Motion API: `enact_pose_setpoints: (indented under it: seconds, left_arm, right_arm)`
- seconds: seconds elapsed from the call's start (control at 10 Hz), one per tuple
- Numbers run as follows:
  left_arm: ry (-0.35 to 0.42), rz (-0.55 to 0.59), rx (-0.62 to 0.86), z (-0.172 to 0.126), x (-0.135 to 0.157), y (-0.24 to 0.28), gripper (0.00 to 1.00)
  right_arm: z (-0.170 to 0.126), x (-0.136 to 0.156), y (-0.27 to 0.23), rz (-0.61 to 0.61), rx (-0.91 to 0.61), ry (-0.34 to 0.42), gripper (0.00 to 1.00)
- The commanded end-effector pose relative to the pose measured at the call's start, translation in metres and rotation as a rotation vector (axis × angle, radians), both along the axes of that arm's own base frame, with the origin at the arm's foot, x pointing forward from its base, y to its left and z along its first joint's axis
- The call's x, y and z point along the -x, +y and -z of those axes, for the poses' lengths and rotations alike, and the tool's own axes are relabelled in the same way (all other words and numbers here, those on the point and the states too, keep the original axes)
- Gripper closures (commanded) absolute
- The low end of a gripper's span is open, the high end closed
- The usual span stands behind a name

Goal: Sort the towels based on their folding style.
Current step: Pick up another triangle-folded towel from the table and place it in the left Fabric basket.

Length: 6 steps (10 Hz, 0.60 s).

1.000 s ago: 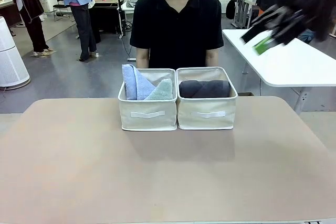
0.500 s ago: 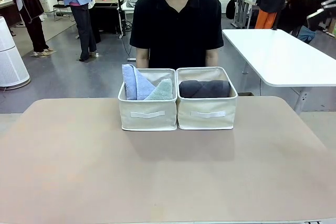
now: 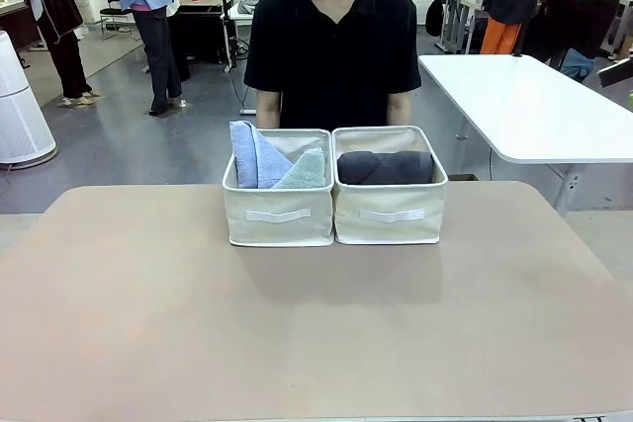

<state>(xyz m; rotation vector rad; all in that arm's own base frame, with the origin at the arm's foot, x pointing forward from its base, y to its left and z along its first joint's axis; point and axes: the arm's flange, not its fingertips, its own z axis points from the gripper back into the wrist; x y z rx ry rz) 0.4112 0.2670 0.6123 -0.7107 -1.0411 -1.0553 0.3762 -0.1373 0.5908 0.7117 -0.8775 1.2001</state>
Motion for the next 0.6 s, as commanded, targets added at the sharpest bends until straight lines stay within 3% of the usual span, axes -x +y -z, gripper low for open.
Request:
enact_pose_setpoints:
  seconds: [0.0,0.1,0.2,0.5]
  left_arm:
    - [-0.001,-0.006,0.014,-0.002,0.003,-0.002,0.0]
    - [-0.001,-0.006,0.014,-0.002,0.003,-0.002,0.0]
    - [-0.001,-0.006,0.014,-0.002,0.003,-0.002,0.0]
    - [-0.001,-0.006,0.014,-0.002,0.003,-0.002,0.0]
  right_arm:
    - [0.002,0.006,0.01,0.134,0.026,-0.008,0.0]
    - [-0.002,0.007,0.01,0.143,0.022,-0.009,0.0]
    - [-0.002,0.001,-0.004,0.057,0.019,-0.015,0.0]
    - [-0.002,0.001,-0.004,0.057,0.019,-0.015,0.0]
